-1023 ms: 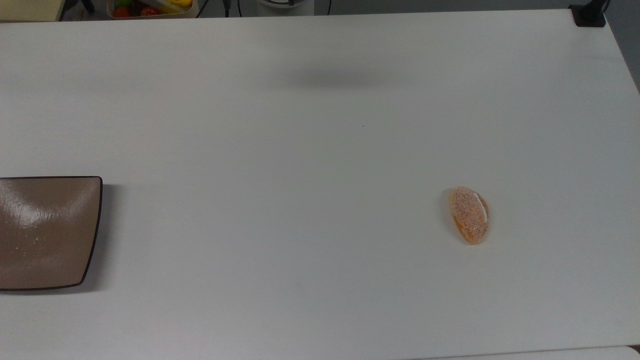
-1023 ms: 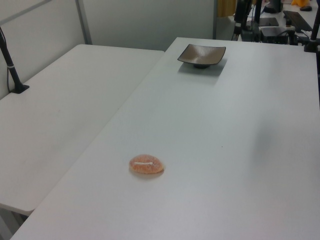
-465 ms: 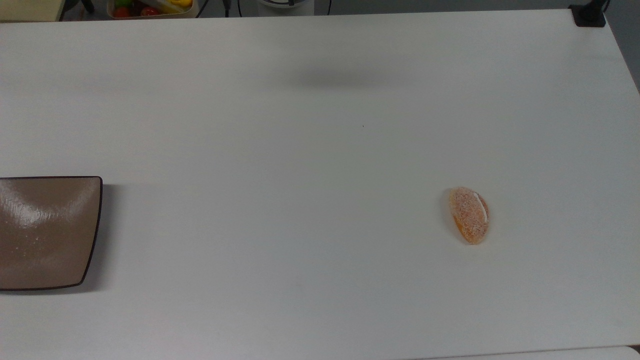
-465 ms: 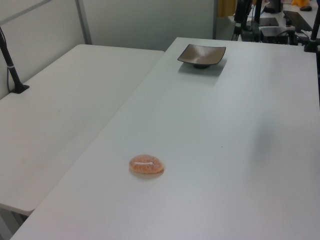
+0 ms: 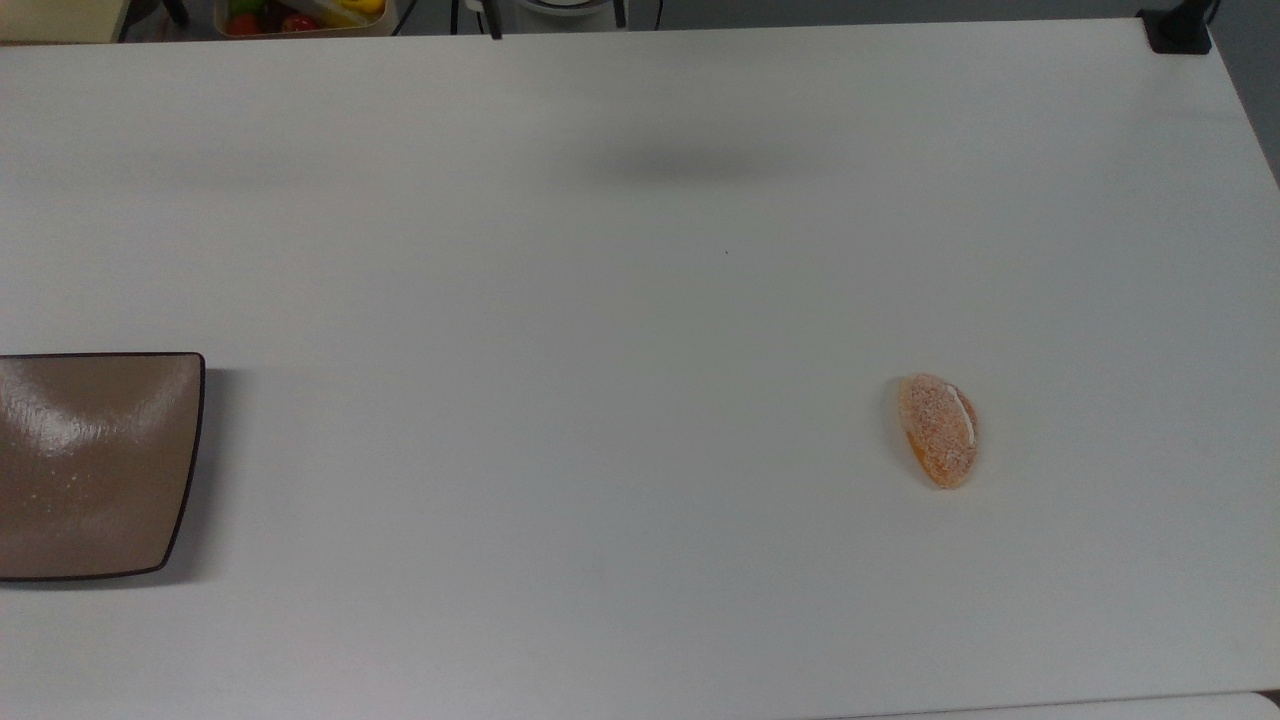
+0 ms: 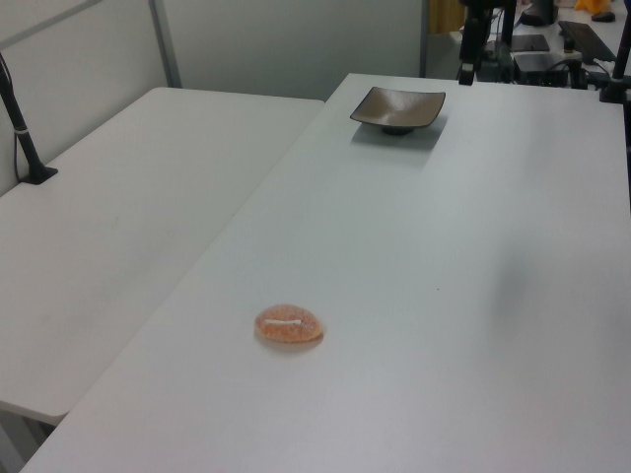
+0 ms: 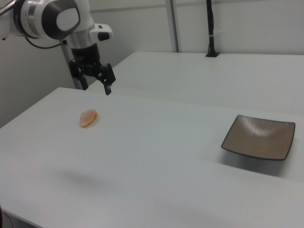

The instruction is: Bread is placed on a ceramic plate

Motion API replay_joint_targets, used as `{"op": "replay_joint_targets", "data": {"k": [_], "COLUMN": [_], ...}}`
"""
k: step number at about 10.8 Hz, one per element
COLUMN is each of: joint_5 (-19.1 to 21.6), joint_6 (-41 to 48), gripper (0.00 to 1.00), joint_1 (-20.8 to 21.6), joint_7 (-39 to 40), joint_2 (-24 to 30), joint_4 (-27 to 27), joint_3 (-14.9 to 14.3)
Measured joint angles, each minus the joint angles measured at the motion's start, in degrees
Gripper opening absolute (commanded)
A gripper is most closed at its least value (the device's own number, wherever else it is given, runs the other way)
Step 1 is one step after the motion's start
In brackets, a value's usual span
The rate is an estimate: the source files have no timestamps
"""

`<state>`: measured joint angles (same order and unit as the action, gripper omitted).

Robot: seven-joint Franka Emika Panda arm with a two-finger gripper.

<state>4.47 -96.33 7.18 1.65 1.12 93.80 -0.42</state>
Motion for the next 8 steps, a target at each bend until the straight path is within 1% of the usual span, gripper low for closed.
{"op": "replay_joint_targets", "data": {"k": [1,5,6,8], "joint_5": [0.0,0.0,0.0,0.0], "joint_6": [-1.5,-12.6,-13.6,-13.7], "gripper": [1.00,1.00,1.00,1.00], "joint_1": [1.4,5.4,6.4,8.6], "joint_7": [0.0,-0.1,-0.1,-0.1], "joint_2": [-1.1,-5.4,-6.5,-9.2], "joint_4": [0.1,-0.3,-1.2,-4.6], "joint_3": [0.0,0.1,0.2,0.3]}}
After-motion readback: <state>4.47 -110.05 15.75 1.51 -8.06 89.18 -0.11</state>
